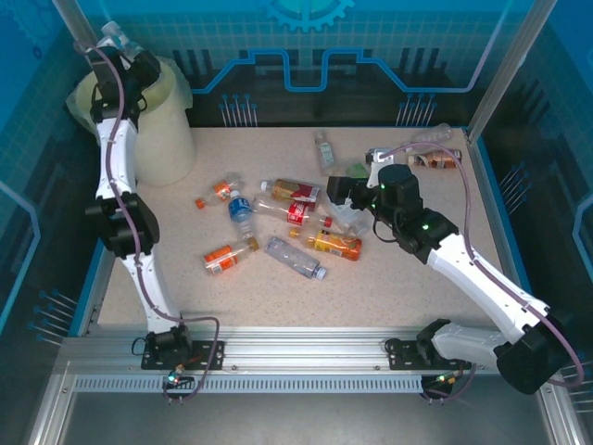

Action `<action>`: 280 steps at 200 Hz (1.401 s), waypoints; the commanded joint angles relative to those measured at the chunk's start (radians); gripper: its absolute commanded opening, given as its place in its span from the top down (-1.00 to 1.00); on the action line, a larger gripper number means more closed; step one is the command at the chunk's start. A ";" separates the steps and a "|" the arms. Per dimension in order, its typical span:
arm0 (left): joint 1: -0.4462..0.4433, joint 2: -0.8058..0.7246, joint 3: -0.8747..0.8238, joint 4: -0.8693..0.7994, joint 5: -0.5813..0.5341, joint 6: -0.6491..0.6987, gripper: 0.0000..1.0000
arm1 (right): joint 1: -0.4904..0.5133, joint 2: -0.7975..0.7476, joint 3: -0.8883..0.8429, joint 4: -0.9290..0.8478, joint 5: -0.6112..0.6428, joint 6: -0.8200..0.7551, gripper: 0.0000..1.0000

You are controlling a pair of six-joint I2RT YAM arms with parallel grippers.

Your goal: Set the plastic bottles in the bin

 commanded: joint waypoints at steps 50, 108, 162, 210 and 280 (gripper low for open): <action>0.018 0.099 0.090 0.038 0.131 -0.213 -0.36 | 0.006 0.027 0.066 -0.043 0.002 0.030 -1.00; 0.018 0.062 0.139 -0.015 0.128 -0.235 -0.83 | 0.006 0.014 0.035 -0.043 0.024 0.033 -1.00; 0.007 -0.086 0.045 -0.067 0.095 -0.232 -0.98 | 0.001 -0.011 0.015 -0.110 0.082 0.040 -1.00; -0.025 -0.349 -0.294 0.012 -0.030 -0.194 -0.98 | -0.004 -0.068 -0.009 -0.229 0.095 0.058 -1.00; -0.322 -0.718 -0.765 0.112 -0.369 -0.101 -0.98 | 0.008 -0.095 -0.109 -0.345 -0.054 -0.016 -1.00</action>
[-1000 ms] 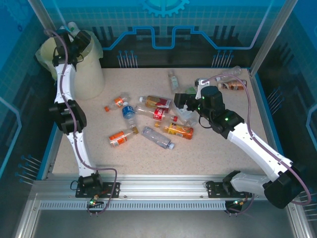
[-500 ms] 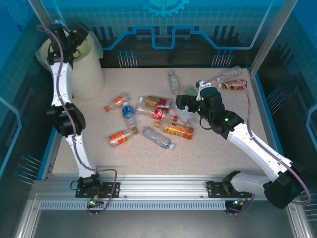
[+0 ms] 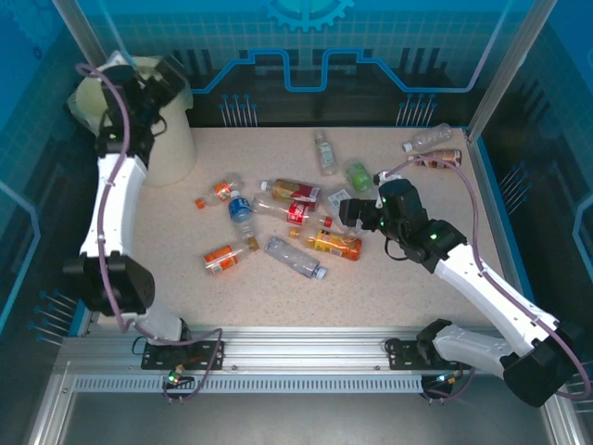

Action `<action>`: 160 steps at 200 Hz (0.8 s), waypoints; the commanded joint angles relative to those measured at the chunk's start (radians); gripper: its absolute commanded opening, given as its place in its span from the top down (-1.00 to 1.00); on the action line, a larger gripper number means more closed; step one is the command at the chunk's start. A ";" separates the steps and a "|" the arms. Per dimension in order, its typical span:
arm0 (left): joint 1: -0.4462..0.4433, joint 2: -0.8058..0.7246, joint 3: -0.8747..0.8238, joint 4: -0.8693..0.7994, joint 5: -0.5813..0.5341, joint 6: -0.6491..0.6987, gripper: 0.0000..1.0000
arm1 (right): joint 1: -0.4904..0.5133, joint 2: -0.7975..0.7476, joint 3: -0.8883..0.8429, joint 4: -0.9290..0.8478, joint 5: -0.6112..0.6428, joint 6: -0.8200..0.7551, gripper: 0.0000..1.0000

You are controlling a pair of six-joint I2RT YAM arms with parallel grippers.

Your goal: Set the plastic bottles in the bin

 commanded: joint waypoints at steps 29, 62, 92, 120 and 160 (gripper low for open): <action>-0.305 -0.137 -0.237 0.102 -0.442 0.024 -0.98 | 0.036 -0.032 -0.142 -0.008 -0.140 -0.134 -0.99; -0.381 -0.094 -0.280 0.112 -0.554 -0.063 -0.98 | 0.045 -0.037 -0.206 0.053 -0.176 -0.178 -0.99; -0.405 -0.076 -0.297 0.061 -0.565 -0.091 -0.98 | 0.094 -0.032 -0.216 0.119 -0.194 -0.242 -0.99; -0.414 -0.081 -0.280 -0.029 -0.402 0.005 -0.98 | 0.149 -0.010 -0.204 0.135 -0.174 -0.362 -1.00; -0.419 -0.141 -0.369 -0.096 -0.251 0.061 -0.98 | 0.156 0.049 -0.210 0.127 -0.142 -0.444 -1.00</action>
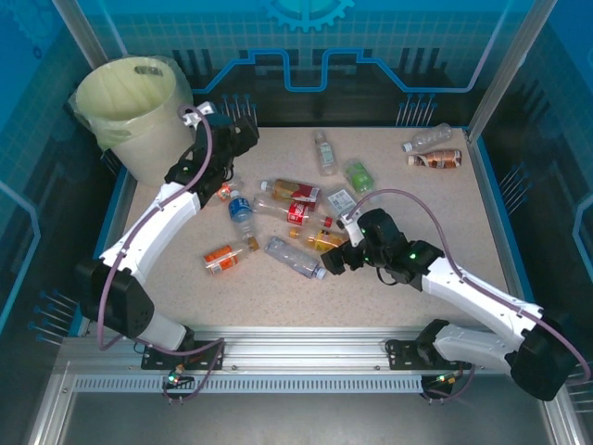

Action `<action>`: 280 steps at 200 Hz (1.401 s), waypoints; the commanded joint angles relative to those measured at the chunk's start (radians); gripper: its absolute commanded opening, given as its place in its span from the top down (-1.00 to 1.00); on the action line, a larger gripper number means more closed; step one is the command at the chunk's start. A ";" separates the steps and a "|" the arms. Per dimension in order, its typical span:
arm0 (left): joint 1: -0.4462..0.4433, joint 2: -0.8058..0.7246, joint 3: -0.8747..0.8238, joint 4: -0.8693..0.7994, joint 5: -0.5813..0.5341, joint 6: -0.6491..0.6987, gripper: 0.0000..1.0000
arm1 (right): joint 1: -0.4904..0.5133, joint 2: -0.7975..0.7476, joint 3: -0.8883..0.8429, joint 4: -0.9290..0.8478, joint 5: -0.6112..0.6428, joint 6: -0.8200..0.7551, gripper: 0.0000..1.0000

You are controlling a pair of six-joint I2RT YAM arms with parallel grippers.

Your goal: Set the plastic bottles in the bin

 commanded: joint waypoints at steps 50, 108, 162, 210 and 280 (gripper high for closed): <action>-0.037 -0.147 -0.163 -0.179 0.257 -0.003 -0.98 | 0.014 0.207 0.094 -0.120 0.001 -0.193 -1.00; -0.038 -0.271 -0.342 -0.237 0.261 -0.061 -0.98 | -0.029 0.438 0.204 -0.160 0.144 -0.203 -0.89; -0.037 -0.311 -0.472 -0.216 0.309 -0.110 -0.98 | -0.075 0.595 0.307 -0.230 0.103 -0.335 -0.82; -0.040 -0.355 -0.562 -0.061 0.457 -0.039 -0.98 | -0.104 0.711 0.397 -0.294 0.048 -0.415 -0.62; -0.048 -0.393 -0.630 0.102 0.615 0.023 -0.98 | -0.104 0.707 0.499 -0.433 0.017 -0.485 -0.10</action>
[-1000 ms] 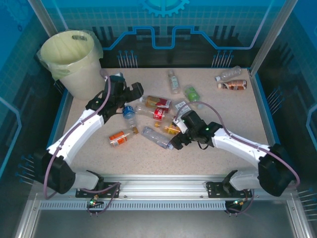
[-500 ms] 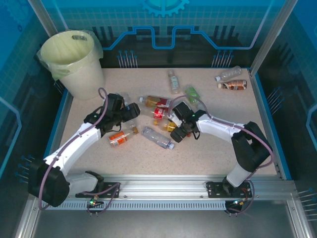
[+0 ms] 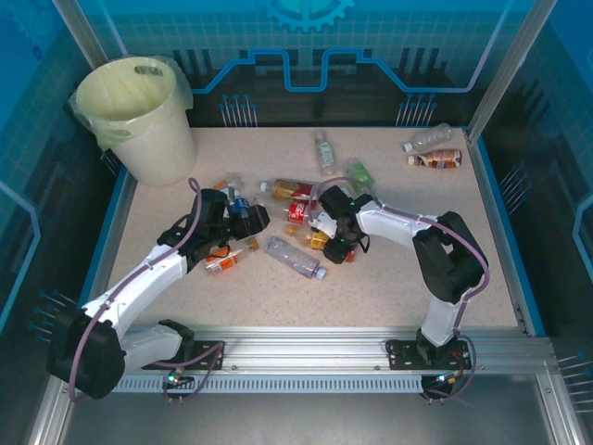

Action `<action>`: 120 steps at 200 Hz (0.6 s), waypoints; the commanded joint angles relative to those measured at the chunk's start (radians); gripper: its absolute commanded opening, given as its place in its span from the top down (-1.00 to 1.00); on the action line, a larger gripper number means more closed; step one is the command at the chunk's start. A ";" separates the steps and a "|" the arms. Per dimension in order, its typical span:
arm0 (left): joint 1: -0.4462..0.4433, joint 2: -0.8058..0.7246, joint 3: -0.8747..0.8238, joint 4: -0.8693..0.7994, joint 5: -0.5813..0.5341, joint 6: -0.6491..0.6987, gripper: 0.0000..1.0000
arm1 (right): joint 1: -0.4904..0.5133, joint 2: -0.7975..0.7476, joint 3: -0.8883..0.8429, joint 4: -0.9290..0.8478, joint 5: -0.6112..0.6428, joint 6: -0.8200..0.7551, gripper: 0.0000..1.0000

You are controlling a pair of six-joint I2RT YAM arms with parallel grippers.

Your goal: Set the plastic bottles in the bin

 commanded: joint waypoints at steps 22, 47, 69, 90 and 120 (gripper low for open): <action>-0.022 -0.044 0.006 0.123 0.139 0.081 -0.98 | -0.008 -0.060 0.105 -0.127 -0.084 0.011 -0.06; -0.024 -0.061 -0.035 0.250 0.262 0.083 -0.98 | -0.007 -0.106 0.131 -0.117 -0.210 0.083 -0.05; -0.027 -0.074 -0.066 0.304 0.267 0.086 -0.98 | -0.007 -0.140 0.134 -0.065 -0.332 0.187 -0.05; -0.025 -0.066 -0.075 0.328 0.277 0.080 -0.98 | -0.007 -0.173 0.124 0.001 -0.454 0.287 -0.05; -0.025 -0.046 -0.066 0.350 0.262 0.056 -0.98 | -0.008 -0.238 0.068 0.171 -0.611 0.463 -0.03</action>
